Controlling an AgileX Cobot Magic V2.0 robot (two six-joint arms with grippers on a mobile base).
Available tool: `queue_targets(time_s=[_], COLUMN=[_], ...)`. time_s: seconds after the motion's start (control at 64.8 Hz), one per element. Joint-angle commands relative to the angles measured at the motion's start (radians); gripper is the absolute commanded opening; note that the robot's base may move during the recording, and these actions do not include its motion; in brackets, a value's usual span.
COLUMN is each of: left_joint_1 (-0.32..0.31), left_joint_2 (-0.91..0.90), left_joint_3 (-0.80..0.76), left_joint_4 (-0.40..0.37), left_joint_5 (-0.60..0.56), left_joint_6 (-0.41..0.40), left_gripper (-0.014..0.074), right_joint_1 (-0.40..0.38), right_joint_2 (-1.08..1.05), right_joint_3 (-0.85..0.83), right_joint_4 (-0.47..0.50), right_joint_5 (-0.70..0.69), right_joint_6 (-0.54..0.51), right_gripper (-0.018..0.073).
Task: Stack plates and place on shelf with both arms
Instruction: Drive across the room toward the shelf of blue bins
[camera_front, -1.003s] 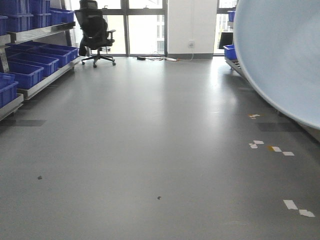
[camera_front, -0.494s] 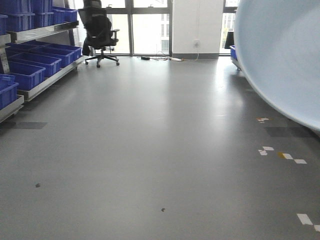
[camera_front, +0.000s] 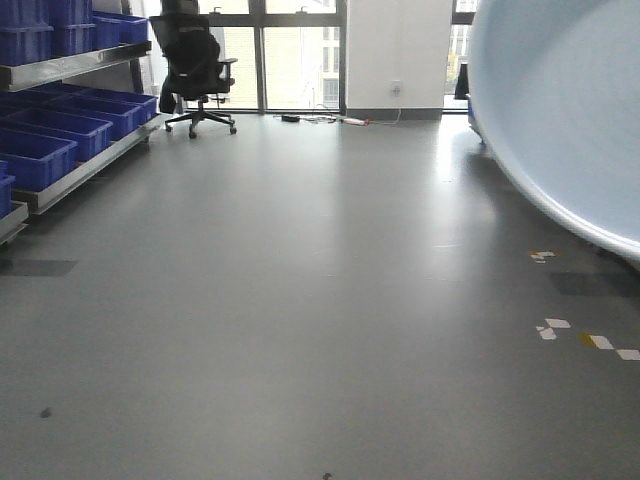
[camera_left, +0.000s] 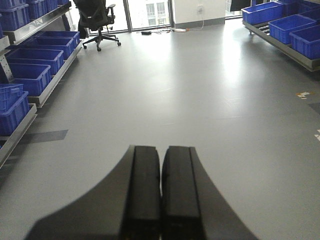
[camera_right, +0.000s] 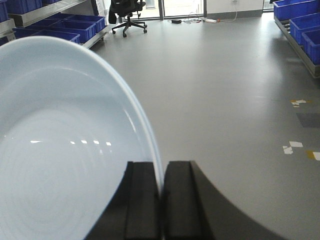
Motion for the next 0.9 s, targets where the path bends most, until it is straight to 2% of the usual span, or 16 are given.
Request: queue_targets(time_s=[0.0, 0.88], left_joint_1=[0.002, 0.002], left_joint_2=[0.005, 0.005], left_joint_3=[-0.029, -0.029], left_joint_4=[-0.002, -0.002], left_joint_5=[-0.087, -0.087], left_joint_6=[-0.010, -0.010], left_gripper=[0.0083, 0.0083], right_joint_1=[-0.004, -0.004], right_joint_2=[0.004, 0.004], right_joint_3=[-0.035, -0.035], right_joint_4=[0.002, 0.002], right_joint_5=[-0.096, -0.095], right_joint_6=[-0.002, -0.002], right_gripper=[0.0055, 0.0055])
